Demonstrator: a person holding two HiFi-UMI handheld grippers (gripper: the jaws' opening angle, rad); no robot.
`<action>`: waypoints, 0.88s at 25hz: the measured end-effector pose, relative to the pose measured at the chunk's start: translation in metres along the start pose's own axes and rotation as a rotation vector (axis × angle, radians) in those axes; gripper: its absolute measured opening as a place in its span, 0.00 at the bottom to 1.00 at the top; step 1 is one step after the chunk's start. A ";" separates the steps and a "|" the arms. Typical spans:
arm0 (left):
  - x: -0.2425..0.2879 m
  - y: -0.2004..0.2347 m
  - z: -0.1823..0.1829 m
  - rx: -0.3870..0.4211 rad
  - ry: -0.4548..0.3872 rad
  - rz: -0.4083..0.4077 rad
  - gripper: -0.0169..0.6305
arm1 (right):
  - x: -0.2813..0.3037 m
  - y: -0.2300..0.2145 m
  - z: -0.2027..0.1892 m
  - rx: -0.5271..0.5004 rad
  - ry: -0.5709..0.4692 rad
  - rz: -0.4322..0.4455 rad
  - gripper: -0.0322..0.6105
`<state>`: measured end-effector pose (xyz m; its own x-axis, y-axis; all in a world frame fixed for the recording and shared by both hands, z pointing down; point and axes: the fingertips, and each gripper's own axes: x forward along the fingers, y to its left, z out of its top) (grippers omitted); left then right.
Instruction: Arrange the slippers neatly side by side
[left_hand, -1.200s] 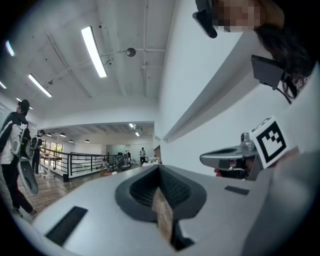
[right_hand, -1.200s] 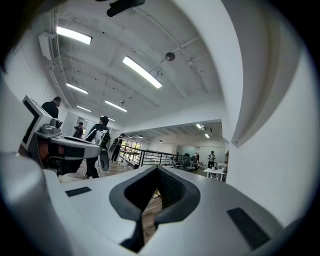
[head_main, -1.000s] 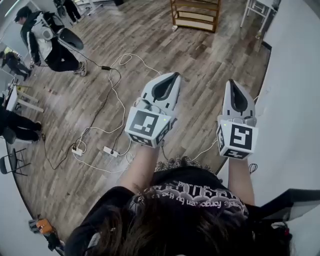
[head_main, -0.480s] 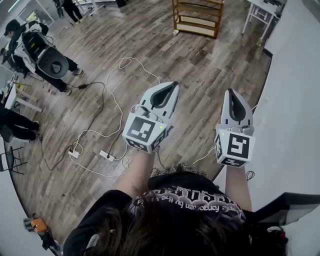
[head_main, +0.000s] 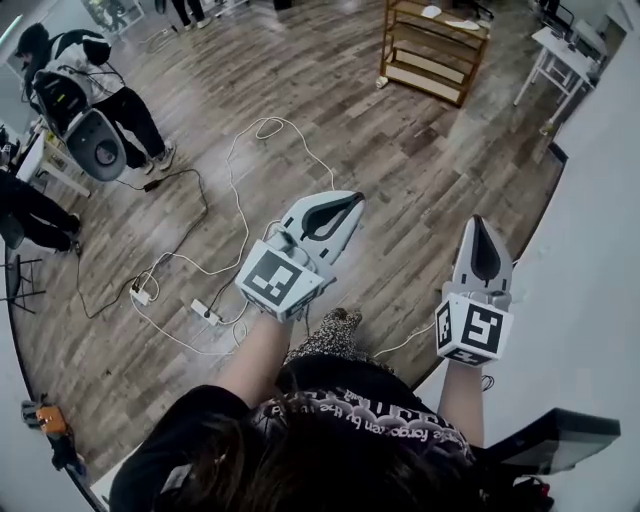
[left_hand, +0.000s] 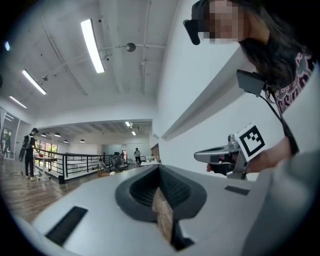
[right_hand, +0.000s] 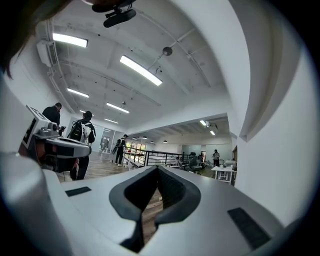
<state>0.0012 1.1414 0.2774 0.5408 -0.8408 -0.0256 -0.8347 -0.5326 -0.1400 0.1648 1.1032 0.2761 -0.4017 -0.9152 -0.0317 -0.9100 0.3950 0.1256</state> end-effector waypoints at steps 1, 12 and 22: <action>0.007 0.012 -0.002 -0.007 -0.007 0.003 0.02 | 0.012 0.001 -0.001 0.000 0.002 0.011 0.05; 0.123 0.139 -0.028 -0.025 0.006 -0.028 0.02 | 0.168 -0.021 -0.003 -0.068 0.026 -0.068 0.05; 0.230 0.257 -0.030 0.003 0.019 0.000 0.02 | 0.308 -0.046 -0.004 -0.023 0.031 -0.112 0.05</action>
<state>-0.0918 0.8078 0.2656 0.5387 -0.8425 -0.0066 -0.8343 -0.5324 -0.1430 0.0831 0.8027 0.2648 -0.2944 -0.9555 -0.0166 -0.9461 0.2890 0.1460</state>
